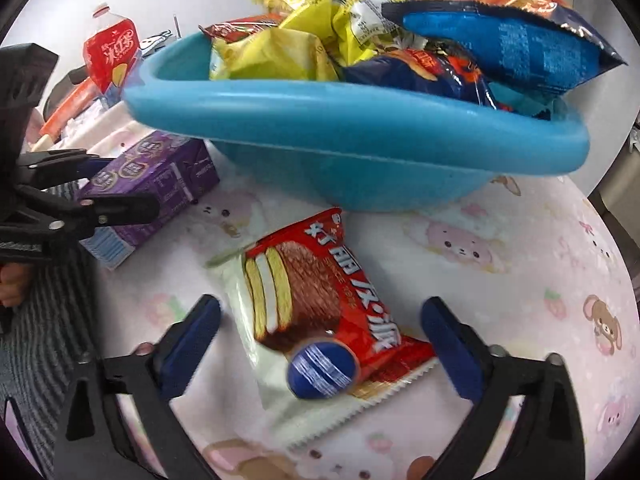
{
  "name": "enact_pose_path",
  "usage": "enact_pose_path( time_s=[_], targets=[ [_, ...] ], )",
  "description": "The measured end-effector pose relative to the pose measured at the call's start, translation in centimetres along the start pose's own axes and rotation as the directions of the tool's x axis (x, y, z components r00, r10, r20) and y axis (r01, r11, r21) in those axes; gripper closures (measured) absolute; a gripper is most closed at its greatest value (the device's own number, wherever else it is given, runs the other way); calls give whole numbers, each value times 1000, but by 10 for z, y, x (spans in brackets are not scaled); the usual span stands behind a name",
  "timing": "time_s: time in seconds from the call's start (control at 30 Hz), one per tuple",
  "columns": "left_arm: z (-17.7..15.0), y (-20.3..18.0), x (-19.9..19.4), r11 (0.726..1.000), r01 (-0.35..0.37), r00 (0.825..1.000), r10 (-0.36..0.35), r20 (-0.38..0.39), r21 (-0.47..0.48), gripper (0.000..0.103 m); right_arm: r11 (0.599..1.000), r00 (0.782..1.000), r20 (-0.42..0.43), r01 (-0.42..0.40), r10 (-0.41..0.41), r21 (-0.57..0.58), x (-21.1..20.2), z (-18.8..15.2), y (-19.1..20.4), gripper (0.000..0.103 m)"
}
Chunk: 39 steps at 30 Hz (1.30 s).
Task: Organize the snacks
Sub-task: 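Grasp the purple snack box with the left gripper while the right gripper grasps the red cake packet, then lift the purple box and red cake packet and carry both over the basin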
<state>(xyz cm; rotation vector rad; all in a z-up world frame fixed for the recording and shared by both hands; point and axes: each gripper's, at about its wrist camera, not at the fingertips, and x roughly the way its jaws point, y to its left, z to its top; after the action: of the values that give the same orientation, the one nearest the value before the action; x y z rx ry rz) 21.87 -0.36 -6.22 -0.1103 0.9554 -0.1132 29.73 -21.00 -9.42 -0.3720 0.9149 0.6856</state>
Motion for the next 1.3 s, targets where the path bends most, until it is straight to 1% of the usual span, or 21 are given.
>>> enact_pose_path(
  time_s=[0.07, 0.1, 0.13, 0.2, 0.27, 0.33, 0.4, 0.43, 0.47, 0.5, 0.53, 0.63, 0.8, 0.97, 1.07, 1.17, 1.23, 1.3],
  targets=[
    [0, 0, 0, 1000, -1, 1000, 1, 1, 0, 32, 1000, 1000, -27, -5, 6, 11, -2, -2, 3, 17],
    [0, 0, 0, 1000, -1, 1000, 1, 2, 1, 32, 1000, 999, -36, -12, 13, 17, -5, -1, 3, 23],
    [0, 0, 0, 1000, -1, 1000, 1, 2, 2, 32, 999, 999, -32, -41, 42, 21, -9, -1, 7, 30],
    [-1, -1, -1, 1000, 0, 1000, 0, 3, 5, 32, 996, 996, -5, -90, 91, 12, -15, -1, 14, 30],
    [-1, 0, -2, 1000, -1, 1000, 1, 9, 4, 33, 998, 999, 13, -53, 53, -20, -13, 2, 19, 30],
    [-1, -1, -3, 1000, 0, 1000, 0, 10, 4, 33, 1000, 1000, 12, -13, 13, -28, -5, 6, 23, 30],
    [-1, -1, -3, 1000, 0, 1000, 0, 10, 4, 33, 999, 1000, -3, -3, 3, -33, 4, 9, 29, 28],
    [-1, -1, -3, 1000, 0, 1000, 0, 10, 4, 33, 999, 1000, 3, -6, 6, -33, 6, 12, 29, 29],
    [-1, -1, -3, 1000, 0, 1000, 0, 11, 5, 33, 999, 1000, 3, -6, 6, -34, 6, 14, 28, 30],
    [-1, -1, -3, 1000, 0, 1000, -1, 11, 6, 33, 999, 1000, 5, -7, 7, -34, 4, 14, 28, 34],
    [-1, -2, -3, 1000, 1, 1000, -1, 13, 9, 33, 999, 1000, 8, -7, 7, -34, 3, 14, 29, 44],
    [-2, -4, -7, 1000, 4, 1000, -5, 25, 13, 34, 999, 1000, -2, -7, 7, -31, -3, 10, 27, 44],
    [-3, -4, -16, 999, 31, 999, -32, 39, 17, 34, 999, 999, -22, -28, 28, -29, -19, -6, 25, 45],
    [-6, -7, -27, 999, 49, 997, -50, 62, 20, 34, 995, 995, 21, -96, 97, -33, -33, -7, 28, 45],
    [-9, -4, -38, 999, 51, 995, -51, 86, 11, 34, 987, 986, 46, -158, 160, -28, -40, -6, 29, 45],
    [-15, 3, -47, 998, 58, 994, -58, 95, -5, 34, 975, 972, 68, -222, 224, -32, -49, -8, 29, 45],
    [-20, 9, -53, 998, 66, 993, -64, 100, -18, 34, 963, 959, 85, -269, 271, -33, -54, -9, 31, 45],
    [-27, 15, -60, 998, 55, 991, -50, 122, -37, 34, 951, 946, 102, -307, 309, -36, -59, -8, 32, 45]
  ],
)
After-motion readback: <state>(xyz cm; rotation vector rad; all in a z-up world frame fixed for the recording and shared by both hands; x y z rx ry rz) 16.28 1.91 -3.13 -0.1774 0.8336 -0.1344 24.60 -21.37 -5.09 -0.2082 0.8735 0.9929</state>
